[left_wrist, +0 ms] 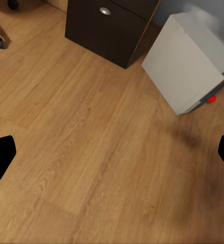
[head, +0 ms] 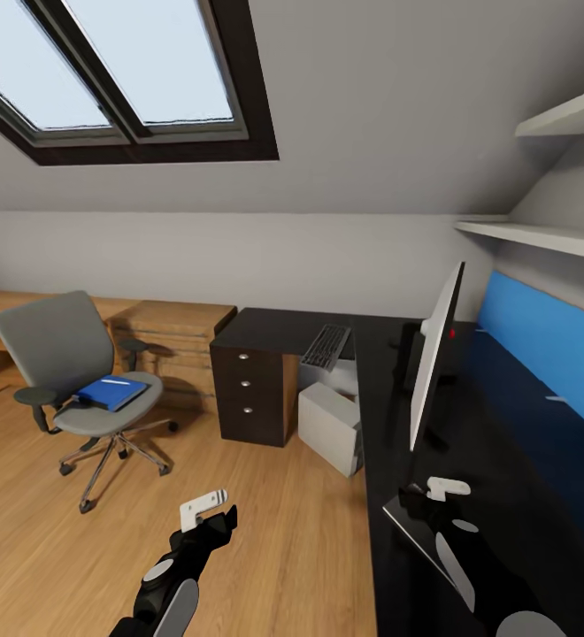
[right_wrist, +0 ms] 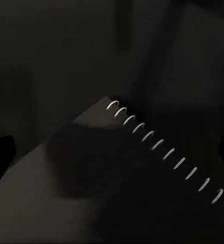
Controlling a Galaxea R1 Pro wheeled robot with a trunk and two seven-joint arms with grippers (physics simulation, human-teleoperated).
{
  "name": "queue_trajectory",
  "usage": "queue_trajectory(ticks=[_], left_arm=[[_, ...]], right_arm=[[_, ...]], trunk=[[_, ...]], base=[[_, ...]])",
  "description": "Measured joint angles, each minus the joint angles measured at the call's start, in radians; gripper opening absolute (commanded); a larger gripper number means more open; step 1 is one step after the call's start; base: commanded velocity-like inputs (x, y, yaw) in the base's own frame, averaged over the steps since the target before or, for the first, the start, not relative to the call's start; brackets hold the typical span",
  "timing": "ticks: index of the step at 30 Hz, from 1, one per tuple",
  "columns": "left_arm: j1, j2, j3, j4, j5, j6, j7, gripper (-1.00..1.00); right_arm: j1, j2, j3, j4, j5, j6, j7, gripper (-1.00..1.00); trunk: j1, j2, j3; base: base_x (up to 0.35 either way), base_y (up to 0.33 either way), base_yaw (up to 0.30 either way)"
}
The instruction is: In the bedroom, organize the workspace by keeping the computer under the desk, ensuring the monitor is on the desk, placing the keyboard on the desk next to the monitor, placing the mouse on the desk next to the keyboard, moving the folder from the swivel chair onto the desk next to the mouse, stacking the notebook on top of the folder with the pen on top of the notebook, and positioning the swivel chair next to the desk.
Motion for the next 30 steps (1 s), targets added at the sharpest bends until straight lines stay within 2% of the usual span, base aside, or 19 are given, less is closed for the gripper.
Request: queue_trajectory(ticks=[6, 24, 30], left_arm=[[0.0, 0.0, 0.0, 0.0, 0.0, 0.0, 0.0, 1.0], [0.0, 0.003, 0.0, 0.0, 0.001, 0.0, -0.003, 1.0], [0.0, 0.004, 0.001, 0.0, 0.001, 0.0, -0.003, 1.0]], right_arm=[[0.0, 0.0, 0.001, 0.0, 0.0, 0.001, -0.001, 1.0], [0.0, -0.001, 0.0, 0.0, 0.0, 0.001, -0.001, 1.0], [0.0, -0.001, 0.0, 0.0, 0.0, 0.001, -0.001, 1.0]], trunk=[[0.023, -0.042, -0.019], [0.023, -0.042, -0.019], [0.024, -0.042, -0.019]], base=[[0.0, 0.0, 0.0], [0.0, 0.0, 0.0], [-0.193, 0.0, 0.0]])
